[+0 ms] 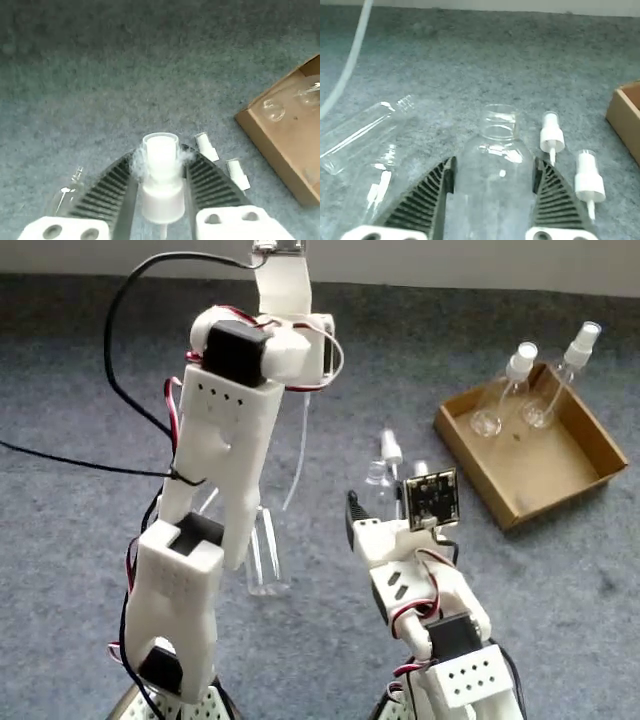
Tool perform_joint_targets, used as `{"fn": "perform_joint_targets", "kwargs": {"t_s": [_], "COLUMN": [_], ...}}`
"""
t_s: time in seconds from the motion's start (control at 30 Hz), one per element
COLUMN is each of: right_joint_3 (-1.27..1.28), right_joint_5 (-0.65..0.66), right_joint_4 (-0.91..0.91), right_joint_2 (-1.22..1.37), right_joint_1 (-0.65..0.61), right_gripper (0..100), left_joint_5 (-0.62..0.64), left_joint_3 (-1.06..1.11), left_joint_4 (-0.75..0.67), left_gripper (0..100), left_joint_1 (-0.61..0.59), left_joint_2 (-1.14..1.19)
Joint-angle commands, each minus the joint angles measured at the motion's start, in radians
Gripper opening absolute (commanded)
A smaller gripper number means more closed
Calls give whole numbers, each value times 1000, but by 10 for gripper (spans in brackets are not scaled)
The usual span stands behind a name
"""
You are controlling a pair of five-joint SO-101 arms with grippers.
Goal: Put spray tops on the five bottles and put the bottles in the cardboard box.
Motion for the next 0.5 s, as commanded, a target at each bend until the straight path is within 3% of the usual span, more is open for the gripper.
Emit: {"fn": "perform_joint_targets", "kwargs": {"t_s": [0.0,0.2,0.47], "right_joint_3": [-13,-10,16], "right_joint_5": [-2,-2,-2], "right_joint_4": [-90,-214,-222], "right_joint_2": [-10,-8,-8], "right_joint_1": [-71,-90,-93], "right_gripper": [130,128,128], "left_joint_5": [-29,-32,-34], "left_joint_3": [-44,217,679], "left_joint_4": [6,6,-63], "left_gripper": [34,34,34], "left_joint_1": [-10,-7,-5], "left_joint_2": [-199,-447,-783]}}
